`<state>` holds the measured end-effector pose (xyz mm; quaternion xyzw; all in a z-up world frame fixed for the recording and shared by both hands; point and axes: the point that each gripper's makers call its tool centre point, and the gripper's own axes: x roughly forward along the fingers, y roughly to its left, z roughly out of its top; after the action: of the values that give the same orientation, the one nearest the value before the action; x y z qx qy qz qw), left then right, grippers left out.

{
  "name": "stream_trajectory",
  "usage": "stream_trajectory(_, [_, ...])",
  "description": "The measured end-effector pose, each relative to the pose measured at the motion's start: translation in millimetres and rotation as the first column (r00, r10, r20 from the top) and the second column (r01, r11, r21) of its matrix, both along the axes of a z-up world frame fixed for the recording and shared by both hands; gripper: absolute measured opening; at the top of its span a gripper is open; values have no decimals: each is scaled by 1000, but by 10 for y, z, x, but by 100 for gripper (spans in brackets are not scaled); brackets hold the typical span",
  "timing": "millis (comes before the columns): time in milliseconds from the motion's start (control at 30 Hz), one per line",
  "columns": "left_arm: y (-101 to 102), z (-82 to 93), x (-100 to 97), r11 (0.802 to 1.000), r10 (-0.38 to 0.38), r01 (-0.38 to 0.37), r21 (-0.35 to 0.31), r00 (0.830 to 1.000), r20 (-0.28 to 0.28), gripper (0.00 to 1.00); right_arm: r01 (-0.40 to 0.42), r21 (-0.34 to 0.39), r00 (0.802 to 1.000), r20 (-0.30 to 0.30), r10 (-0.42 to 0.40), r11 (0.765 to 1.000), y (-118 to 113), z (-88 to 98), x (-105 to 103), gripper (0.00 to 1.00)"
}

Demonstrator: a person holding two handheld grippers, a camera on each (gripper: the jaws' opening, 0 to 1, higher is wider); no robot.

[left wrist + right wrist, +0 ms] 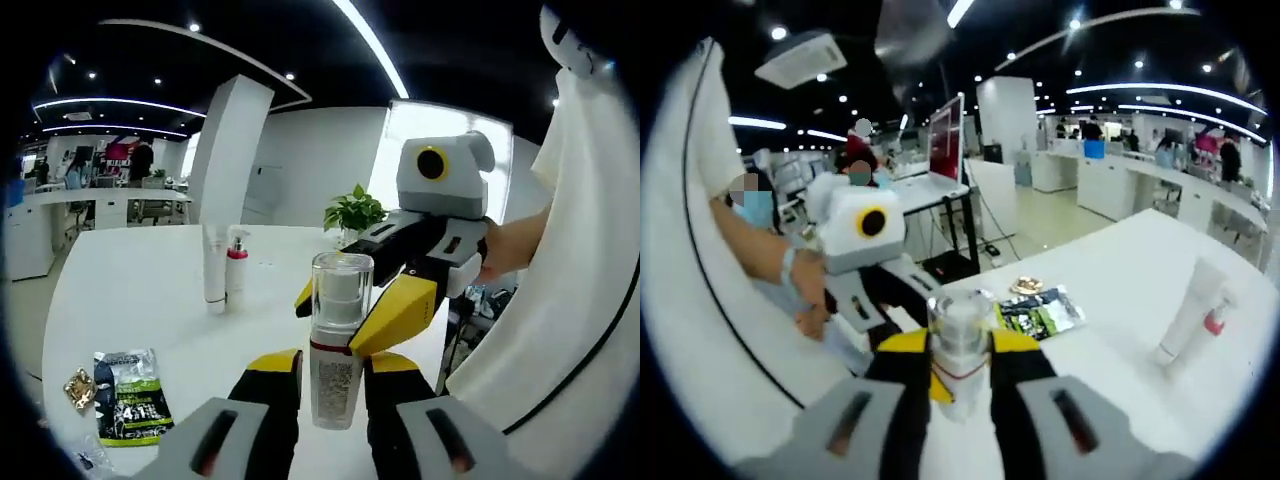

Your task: Arrange the skincare products in the storage area until every visible bottle or jar stands upright without overlapping.

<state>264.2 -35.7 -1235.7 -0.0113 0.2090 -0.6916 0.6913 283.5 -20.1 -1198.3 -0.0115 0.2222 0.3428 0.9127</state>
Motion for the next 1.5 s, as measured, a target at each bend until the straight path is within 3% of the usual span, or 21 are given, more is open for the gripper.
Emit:
stream_trajectory(167, [90,-177,25,997,12,-15,71,999,33,24,36,9,999,8,-36,999,-66,-10,44,19])
stream_trajectory(300, [155,-210,129,992,110,-107,65,993,-39,30,55,7,998,19,-55,998,-124,-3,65,19])
stream_trajectory(333, [166,-226,155,988,144,-138,75,986,-82,30,65,3,998,15,-65,998,-152,-17,73,19])
stream_trajectory(400, [167,-231,202,981,184,-177,75,977,-105,30,86,15,996,3,-86,996,-203,-31,77,19])
stream_trajectory(633, [167,-319,137,981,178,-170,92,980,-85,41,136,42,991,-24,-135,990,-259,-165,31,19])
stream_trajectory(767, [173,-399,84,978,185,-171,117,975,-124,48,141,41,990,-21,-141,989,-283,-190,25,20])
stream_trajectory(833, [161,-430,53,979,177,-160,130,975,-134,50,162,70,987,-35,-160,984,-318,-219,44,20])
stream_trajectory(867, [147,-453,23,980,162,-142,140,976,-143,51,186,126,982,-64,-179,974,-325,-219,53,20])
stream_trajectory(933, [128,-476,4,981,145,-123,153,979,-146,54,212,171,977,-66,-204,962,-359,-188,82,20])
stream_trajectory(1000, [110,-477,30,981,145,-122,151,979,-145,58,206,146,978,-53,-200,968,-383,-196,88,20])
stream_trajectory(1133, [107,-466,143,973,204,-179,145,962,-182,63,222,112,975,-50,-218,969,-497,-238,169,20])
stream_trajectory(1200, [76,-418,112,979,180,-158,130,967,-180,69,264,139,964,-63,-258,954,-592,-246,246,20])
stream_trajectory(1267, [61,-380,71,988,119,-105,114,984,-131,73,281,156,959,-71,-273,947,-625,-249,282,20])
stream_trajectory(1333, [71,-376,72,989,100,-89,116,990,-95,75,266,204,964,-76,-256,942,-630,-221,381,20])
stream_trajectory(1433, [86,-404,88,988,111,-97,123,988,-108,80,258,198,966,-68,-249,946,-646,-212,459,20])
stream_trajectory(1500, [90,-425,86,985,137,-118,127,979,-152,80,265,177,964,-71,-257,948,-746,-234,571,20])
